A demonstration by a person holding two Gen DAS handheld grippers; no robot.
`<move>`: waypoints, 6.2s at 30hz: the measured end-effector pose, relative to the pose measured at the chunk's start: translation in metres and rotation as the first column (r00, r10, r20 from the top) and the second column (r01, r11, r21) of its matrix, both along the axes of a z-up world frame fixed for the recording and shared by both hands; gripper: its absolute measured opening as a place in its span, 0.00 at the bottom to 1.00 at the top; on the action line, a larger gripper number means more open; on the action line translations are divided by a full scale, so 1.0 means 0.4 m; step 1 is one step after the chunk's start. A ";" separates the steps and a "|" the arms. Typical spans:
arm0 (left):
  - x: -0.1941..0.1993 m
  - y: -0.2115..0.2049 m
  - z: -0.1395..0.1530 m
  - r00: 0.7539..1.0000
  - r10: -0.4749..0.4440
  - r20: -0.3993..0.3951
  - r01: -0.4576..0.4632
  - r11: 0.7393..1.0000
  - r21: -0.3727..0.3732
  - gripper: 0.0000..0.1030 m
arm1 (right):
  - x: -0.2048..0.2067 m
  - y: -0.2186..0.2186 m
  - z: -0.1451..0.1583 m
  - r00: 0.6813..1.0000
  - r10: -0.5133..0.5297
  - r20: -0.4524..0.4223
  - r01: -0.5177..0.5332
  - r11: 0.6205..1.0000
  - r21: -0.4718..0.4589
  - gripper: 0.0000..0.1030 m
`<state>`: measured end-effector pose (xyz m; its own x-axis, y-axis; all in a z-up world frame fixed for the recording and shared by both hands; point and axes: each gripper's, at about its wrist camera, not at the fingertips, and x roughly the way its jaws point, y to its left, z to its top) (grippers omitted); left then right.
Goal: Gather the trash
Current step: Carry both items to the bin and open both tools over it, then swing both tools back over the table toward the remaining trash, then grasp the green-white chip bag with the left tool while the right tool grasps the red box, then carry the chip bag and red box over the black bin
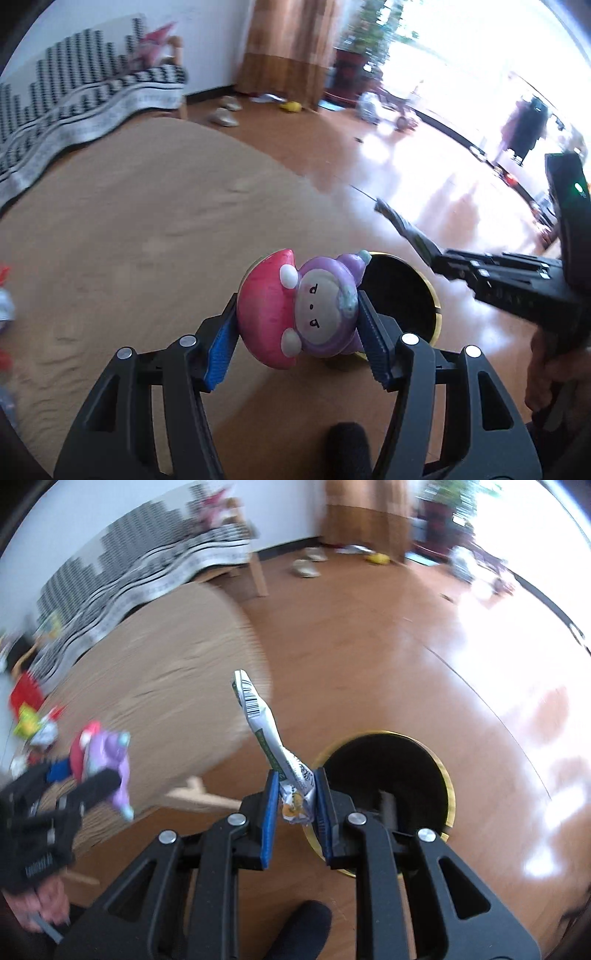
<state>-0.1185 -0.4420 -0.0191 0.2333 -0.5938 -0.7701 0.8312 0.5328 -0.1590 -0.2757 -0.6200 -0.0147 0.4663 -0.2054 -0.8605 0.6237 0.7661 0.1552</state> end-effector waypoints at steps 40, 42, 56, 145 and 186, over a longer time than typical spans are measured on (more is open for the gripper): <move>-0.147 -0.335 -0.279 0.979 -0.119 -0.165 0.141 0.982 0.128 0.77 | -0.112 -0.223 -0.246 0.960 -0.204 -0.191 0.240 0.952 0.189 0.22; -0.148 -0.331 -0.276 0.979 -0.115 -0.166 0.137 0.983 0.125 0.78 | -0.112 -0.225 -0.243 0.959 -0.212 -0.185 0.246 0.951 0.185 0.49; -0.149 -0.252 -0.191 0.981 -0.145 -0.125 0.157 0.983 0.091 0.92 | -0.093 -0.196 -0.109 0.961 -0.263 -0.083 0.271 0.957 0.102 0.79; 0.389 0.681 0.173 0.880 0.463 0.106 -0.453 0.885 -0.108 0.49 | 0.506 0.488 0.160 0.869 0.444 0.217 -0.462 0.886 0.036 0.23; -0.177 -0.337 -0.213 0.962 -0.259 -0.081 0.265 0.962 0.072 0.32 | -0.223 -0.215 -0.124 0.982 -0.189 -0.022 0.190 0.975 0.111 0.23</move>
<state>-0.1892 -0.5767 -0.1041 0.0217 -0.5615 -0.8272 0.9318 0.3113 -0.1869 -0.3648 -0.7060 -0.0641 0.4187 -0.1911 -0.8878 0.7581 0.6119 0.2258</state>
